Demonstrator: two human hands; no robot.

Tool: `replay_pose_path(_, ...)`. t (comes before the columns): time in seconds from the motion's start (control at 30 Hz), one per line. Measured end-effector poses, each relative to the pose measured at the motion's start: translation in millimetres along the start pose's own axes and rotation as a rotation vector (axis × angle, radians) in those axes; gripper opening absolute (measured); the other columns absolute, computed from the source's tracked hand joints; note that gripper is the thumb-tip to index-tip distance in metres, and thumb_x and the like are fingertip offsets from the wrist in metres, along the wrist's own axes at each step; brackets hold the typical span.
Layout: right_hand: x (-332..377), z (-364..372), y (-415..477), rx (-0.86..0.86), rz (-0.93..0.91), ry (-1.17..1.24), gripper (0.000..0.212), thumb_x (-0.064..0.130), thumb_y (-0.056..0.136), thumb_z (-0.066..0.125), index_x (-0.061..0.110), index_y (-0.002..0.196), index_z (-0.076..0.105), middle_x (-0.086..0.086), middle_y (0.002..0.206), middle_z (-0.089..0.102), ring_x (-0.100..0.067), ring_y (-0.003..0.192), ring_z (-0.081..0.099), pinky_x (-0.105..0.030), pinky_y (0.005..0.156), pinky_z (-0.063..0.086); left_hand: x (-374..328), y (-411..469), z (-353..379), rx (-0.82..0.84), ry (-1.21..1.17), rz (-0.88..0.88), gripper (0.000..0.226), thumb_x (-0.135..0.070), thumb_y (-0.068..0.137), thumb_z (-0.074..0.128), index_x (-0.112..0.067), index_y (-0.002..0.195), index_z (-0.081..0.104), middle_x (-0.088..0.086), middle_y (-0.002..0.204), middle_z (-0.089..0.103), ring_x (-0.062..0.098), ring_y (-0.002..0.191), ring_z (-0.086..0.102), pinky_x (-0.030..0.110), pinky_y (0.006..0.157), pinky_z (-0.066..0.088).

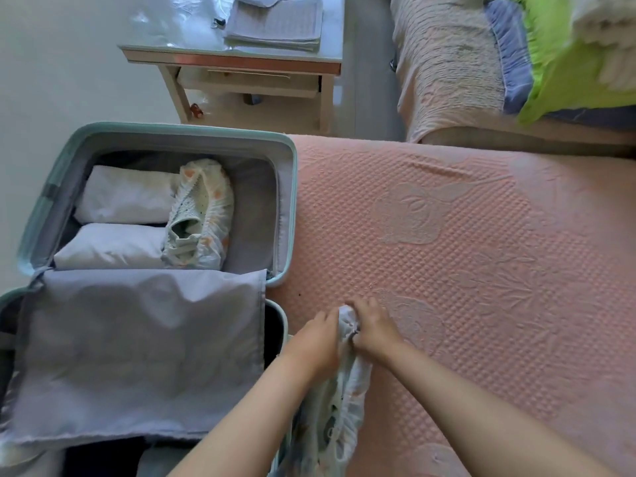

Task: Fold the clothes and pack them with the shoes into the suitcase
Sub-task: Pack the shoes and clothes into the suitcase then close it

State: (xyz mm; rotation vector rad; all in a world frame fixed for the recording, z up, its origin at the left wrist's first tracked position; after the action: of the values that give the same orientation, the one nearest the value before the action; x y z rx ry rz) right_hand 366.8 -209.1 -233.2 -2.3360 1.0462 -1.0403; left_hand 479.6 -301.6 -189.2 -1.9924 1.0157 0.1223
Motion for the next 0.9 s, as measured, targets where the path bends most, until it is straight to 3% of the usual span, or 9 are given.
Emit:
replay_pose_path(0.1,2,-24,11,-0.169,-0.072,0.118,0.053,0.006,0.083,0.059,0.019,0.134,0.056,-0.012,0.127,0.054,-0.032,0.121,0.051,-0.034,0.098,0.041,-6,3,2,-0.093,-0.034,0.043,0.056,-0.018,0.094,0.045,-0.018,0.147,0.028,0.006,0.148,0.031,0.031,0.131,0.039,0.042,0.100,0.040)
replay_pose_path(0.17,4,-49,17,-0.290,-0.057,0.221,0.063,0.000,0.081,0.056,0.020,0.141,0.051,-0.010,0.131,0.057,-0.030,0.121,0.054,-0.030,0.096,0.041,-12,10,1,-0.169,-0.079,0.048,0.064,-0.018,0.093,0.048,-0.019,0.151,0.023,0.003,0.155,0.023,0.031,0.136,0.034,0.043,0.105,0.039)
replay_pose_path(0.23,-1,-72,20,-0.349,-0.020,0.323,0.075,0.008,0.083,0.065,0.026,0.151,0.037,-0.007,0.137,0.056,-0.026,0.124,0.054,-0.026,0.096,0.041,-17,22,3,-0.182,-0.140,0.004,0.073,-0.022,0.092,0.051,-0.019,0.155,0.015,0.002,0.158,0.018,0.029,0.140,0.031,0.044,0.110,0.037)
replay_pose_path(0.33,-16,-82,14,-0.264,0.017,0.323,0.095,0.031,0.084,0.076,0.023,0.159,0.018,-0.007,0.154,0.043,-0.024,0.140,0.042,-0.030,0.111,0.034,-20,35,11,-0.166,-0.289,-0.069,0.081,-0.030,0.084,0.053,-0.024,0.155,0.017,0.003,0.155,0.028,0.025,0.138,0.036,0.047,0.111,0.037)
replay_pose_path(0.53,-45,-25,-10,-0.039,0.179,0.001,0.084,0.061,0.096,0.041,0.016,0.161,0.012,-0.007,0.168,0.009,-0.024,0.155,0.000,-0.046,0.124,0.001,-20,45,27,-0.164,-0.387,-0.170,0.102,-0.057,0.061,0.064,-0.022,0.150,0.029,0.004,0.145,0.042,0.025,0.133,0.041,0.045,0.110,0.040)
replay_pose_path(0.6,-42,-6,-14,-0.006,0.186,0.049,0.088,0.062,0.096,0.038,0.015,0.161,0.002,-0.005,0.169,-0.001,-0.022,0.155,-0.008,-0.046,0.123,-0.007,-21,44,29,-0.195,-0.445,-0.168,0.091,-0.053,0.060,0.067,-0.026,0.142,0.038,-0.001,0.133,0.053,0.021,0.123,0.052,0.042,0.103,0.047)
replay_pose_path(0.67,-37,4,-16,-0.030,0.181,0.256,0.093,0.063,0.090,0.044,0.021,0.161,0.001,-0.001,0.168,0.006,-0.023,0.155,0.003,-0.048,0.125,0.002,-19,43,28,-0.220,-0.486,-0.162,0.068,-0.034,0.068,0.070,-0.028,0.131,0.048,-0.006,0.116,0.064,0.015,0.108,0.062,0.032,0.091,0.053)
replay_pose_path(0.73,-33,4,-18,-0.082,0.165,0.512,0.095,0.059,0.079,0.049,0.030,0.160,0.009,0.001,0.165,0.023,-0.023,0.151,0.024,-0.049,0.123,0.021,-20,40,22,-0.237,-0.532,-0.142,0.060,-0.023,0.067,0.066,-0.032,0.125,0.054,-0.008,0.107,0.067,0.011,0.099,0.066,0.027,0.081,0.054)
replay_pose_path(0.9,-5,-33,-24,-0.243,-0.031,0.741,0.082,0.027,0.080,0.053,0.050,0.152,0.023,0.014,0.152,0.041,-0.009,0.139,0.042,-0.041,0.114,0.037,-18,37,1,-0.282,-0.713,-0.051,0.076,-0.039,0.063,0.069,-0.056,0.134,0.045,-0.001,0.118,0.064,0.012,0.103,0.066,0.038,0.088,0.058)
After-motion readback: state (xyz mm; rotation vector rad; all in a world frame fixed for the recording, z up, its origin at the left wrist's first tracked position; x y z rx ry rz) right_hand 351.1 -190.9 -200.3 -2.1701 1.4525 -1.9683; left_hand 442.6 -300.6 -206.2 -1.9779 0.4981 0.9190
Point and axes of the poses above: each hand's wrist, its own y-axis towards the middle knuckle, its own z-axis out of the palm, x = y × z, the point moved 1 cm from there along y, towards the middle knuckle
